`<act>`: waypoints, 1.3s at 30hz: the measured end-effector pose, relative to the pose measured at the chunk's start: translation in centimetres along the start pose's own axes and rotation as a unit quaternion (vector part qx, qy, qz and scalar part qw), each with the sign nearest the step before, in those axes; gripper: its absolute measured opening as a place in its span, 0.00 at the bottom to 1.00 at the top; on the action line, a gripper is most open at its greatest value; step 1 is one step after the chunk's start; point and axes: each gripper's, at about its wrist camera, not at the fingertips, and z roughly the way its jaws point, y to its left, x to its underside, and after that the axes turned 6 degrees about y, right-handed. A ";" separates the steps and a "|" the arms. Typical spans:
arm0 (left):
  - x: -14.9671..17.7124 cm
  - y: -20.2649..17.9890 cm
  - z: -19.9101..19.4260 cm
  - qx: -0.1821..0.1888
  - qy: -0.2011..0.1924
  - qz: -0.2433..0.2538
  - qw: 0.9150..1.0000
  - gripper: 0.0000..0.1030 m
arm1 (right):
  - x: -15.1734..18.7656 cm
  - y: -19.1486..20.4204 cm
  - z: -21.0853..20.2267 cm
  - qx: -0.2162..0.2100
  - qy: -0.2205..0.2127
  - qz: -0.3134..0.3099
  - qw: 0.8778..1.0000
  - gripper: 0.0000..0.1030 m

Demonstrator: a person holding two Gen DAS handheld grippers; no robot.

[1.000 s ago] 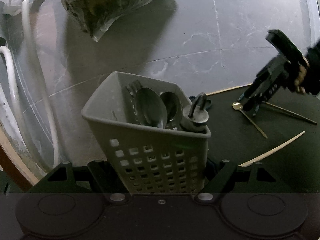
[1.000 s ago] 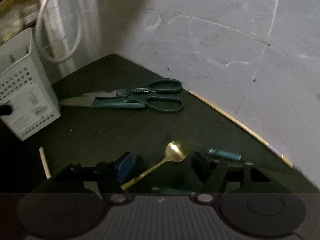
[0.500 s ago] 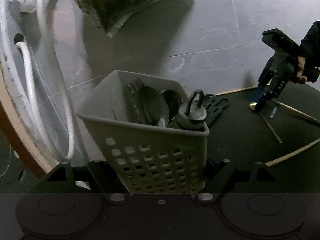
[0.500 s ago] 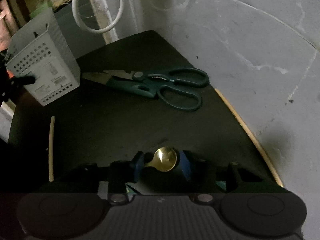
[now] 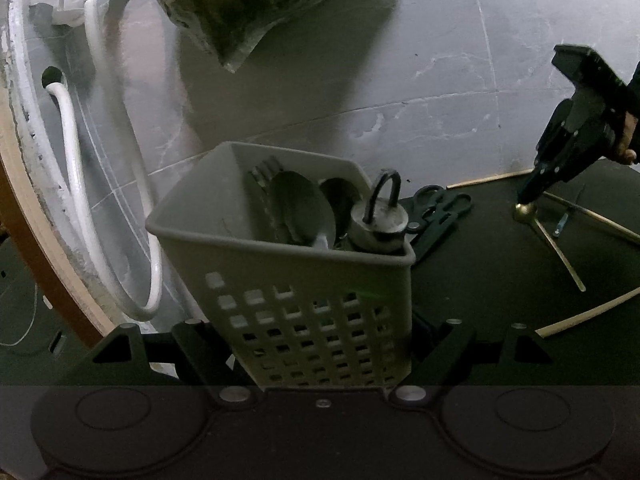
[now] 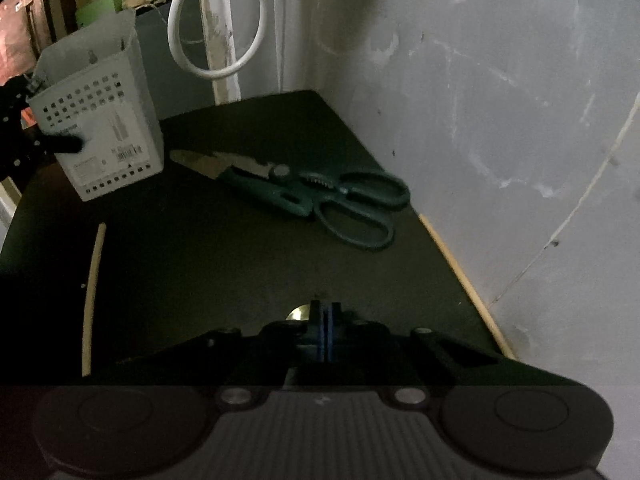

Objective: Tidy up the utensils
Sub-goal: 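Lift the gold spoon over the caddy and open the right tool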

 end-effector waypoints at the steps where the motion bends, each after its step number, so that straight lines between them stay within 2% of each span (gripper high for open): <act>1: 0.0 0.1 0.0 0.002 0.000 0.001 1.000 0.81 | 0.0 0.3 -0.4 0.003 -0.005 0.001 1.000 0.01; 14: 0.3 1.5 0.5 0.057 -0.014 0.017 0.998 0.80 | -2.0 5.4 -6.9 0.096 -0.056 0.002 0.994 0.00; 27: -0.1 2.2 1.7 0.138 -0.043 0.050 0.988 0.79 | -5.1 11.0 -11.6 0.182 -0.080 0.009 0.980 0.00; 33: -0.4 2.8 2.2 0.162 -0.052 0.059 0.984 0.79 | -8.8 14.4 -14.8 0.213 -0.102 -0.011 0.972 0.00; 39: -0.2 3.3 2.5 0.178 -0.060 0.060 0.980 0.79 | -14.0 18.2 -17.9 0.232 -0.159 -0.055 0.958 0.00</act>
